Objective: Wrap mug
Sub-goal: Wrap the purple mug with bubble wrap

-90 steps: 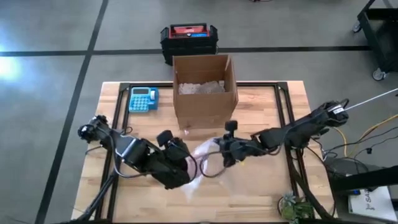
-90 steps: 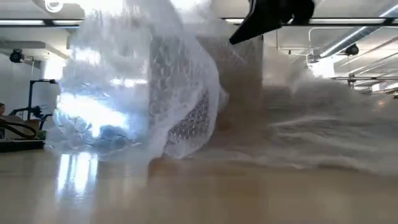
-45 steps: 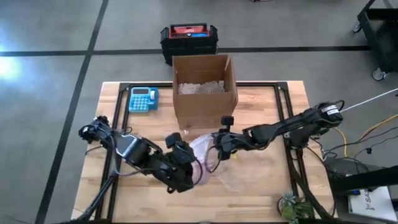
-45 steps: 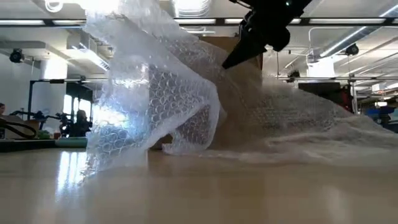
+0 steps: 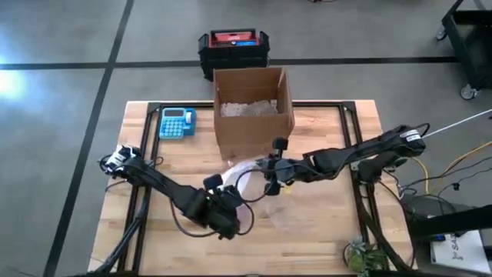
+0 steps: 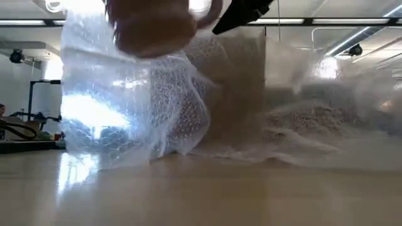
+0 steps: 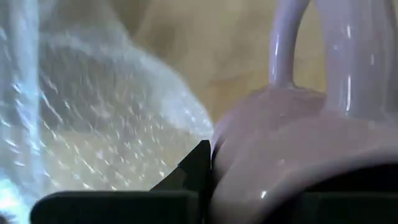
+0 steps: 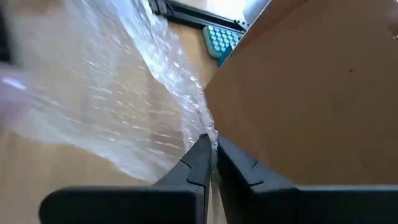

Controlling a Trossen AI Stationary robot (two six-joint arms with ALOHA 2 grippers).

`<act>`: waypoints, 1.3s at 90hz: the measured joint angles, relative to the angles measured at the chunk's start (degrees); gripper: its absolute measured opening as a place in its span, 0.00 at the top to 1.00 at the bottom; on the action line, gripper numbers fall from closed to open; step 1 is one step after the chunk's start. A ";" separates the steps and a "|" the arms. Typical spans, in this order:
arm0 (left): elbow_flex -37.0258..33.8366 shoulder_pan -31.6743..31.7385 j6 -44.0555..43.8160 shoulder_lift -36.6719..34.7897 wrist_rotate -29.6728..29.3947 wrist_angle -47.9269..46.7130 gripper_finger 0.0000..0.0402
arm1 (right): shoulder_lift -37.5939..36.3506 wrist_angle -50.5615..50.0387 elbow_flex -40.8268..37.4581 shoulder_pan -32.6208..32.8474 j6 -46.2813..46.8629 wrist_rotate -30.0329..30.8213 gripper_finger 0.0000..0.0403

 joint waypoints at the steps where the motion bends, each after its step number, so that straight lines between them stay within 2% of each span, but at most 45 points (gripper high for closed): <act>1: -0.43 0.23 -0.35 -0.01 -0.49 -0.05 0.92 | 0.00 -0.07 0.08 0.00 0.18 -0.01 0.97; 16: -3.43 3.44 -2.31 -0.31 -5.85 0.16 0.92 | -0.26 -5.39 2.44 0.02 2.81 -3.12 0.86; 43: -4.46 6.20 -2.33 -0.43 -5.81 -0.65 0.92 | -4.72 -30.44 8.93 0.13 4.61 -5.03 0.60; 49: -4.48 6.22 -2.29 -0.43 -5.83 -0.92 0.92 | -6.73 -33.31 8.46 0.36 6.73 -8.09 0.57; 55: -4.48 6.27 -2.28 -0.48 -5.84 -1.24 0.92 | -8.92 -33.81 6.28 1.01 8.85 -13.66 0.55; 65: -4.48 6.35 -2.20 -0.48 -5.74 -1.85 0.92 | -12.13 -27.20 -1.14 4.49 10.70 -20.41 0.54; 79: -4.48 6.46 -1.56 -0.48 -5.87 -1.81 0.92 | -12.81 -10.74 -15.83 10.54 15.40 -20.56 0.57; 92: -4.48 6.51 -1.27 -0.48 -5.85 -1.77 0.92 | -8.35 5.51 -26.56 13.27 20.01 -20.23 0.62; 101: -4.48 6.53 -1.15 -0.48 -5.85 -1.66 0.92 | -3.52 11.23 -28.53 13.70 21.72 -18.74 0.67; 117: -4.57 6.60 -1.15 -0.48 -5.85 -1.58 0.92 | 5.75 10.55 -28.36 14.22 20.61 -20.35 0.76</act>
